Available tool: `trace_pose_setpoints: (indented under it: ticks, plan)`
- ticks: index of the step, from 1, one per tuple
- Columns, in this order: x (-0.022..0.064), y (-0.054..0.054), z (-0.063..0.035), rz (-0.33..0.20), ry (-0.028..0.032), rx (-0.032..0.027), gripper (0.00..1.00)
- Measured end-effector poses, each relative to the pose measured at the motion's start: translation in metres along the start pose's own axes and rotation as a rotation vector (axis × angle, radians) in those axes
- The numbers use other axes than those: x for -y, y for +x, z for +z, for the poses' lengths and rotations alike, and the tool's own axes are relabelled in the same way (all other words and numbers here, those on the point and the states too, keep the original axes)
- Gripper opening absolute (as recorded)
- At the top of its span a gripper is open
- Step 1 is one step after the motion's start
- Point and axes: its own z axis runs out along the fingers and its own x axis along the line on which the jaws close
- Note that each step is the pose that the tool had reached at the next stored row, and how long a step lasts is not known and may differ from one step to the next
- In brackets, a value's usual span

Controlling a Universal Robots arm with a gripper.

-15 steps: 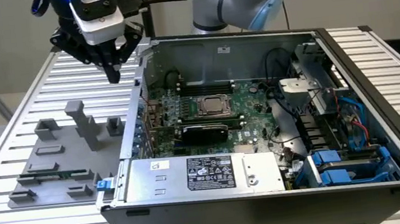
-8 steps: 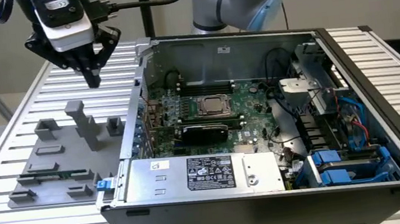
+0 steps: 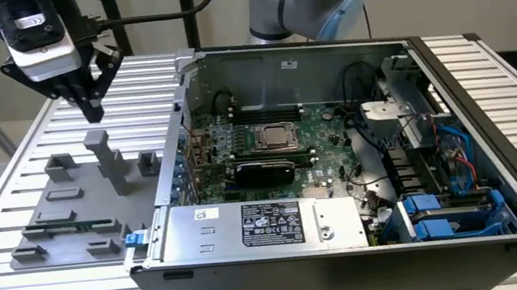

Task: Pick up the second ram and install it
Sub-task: 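Reach for the second ram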

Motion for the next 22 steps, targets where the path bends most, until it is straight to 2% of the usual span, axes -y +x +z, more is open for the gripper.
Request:
trace_pose_setpoints:
  ticks: [17, 19, 22]
  plan:
    - [0.0086, 0.076, 0.0275, 0.000, 0.0020, -0.0011, 0.00]
    - [0.0111, 0.080, 0.0295, 0.000, 0.0023, -0.0056, 0.00]
    - [0.0158, 0.082, 0.0322, 0.001, 0.0031, -0.0168, 0.00]
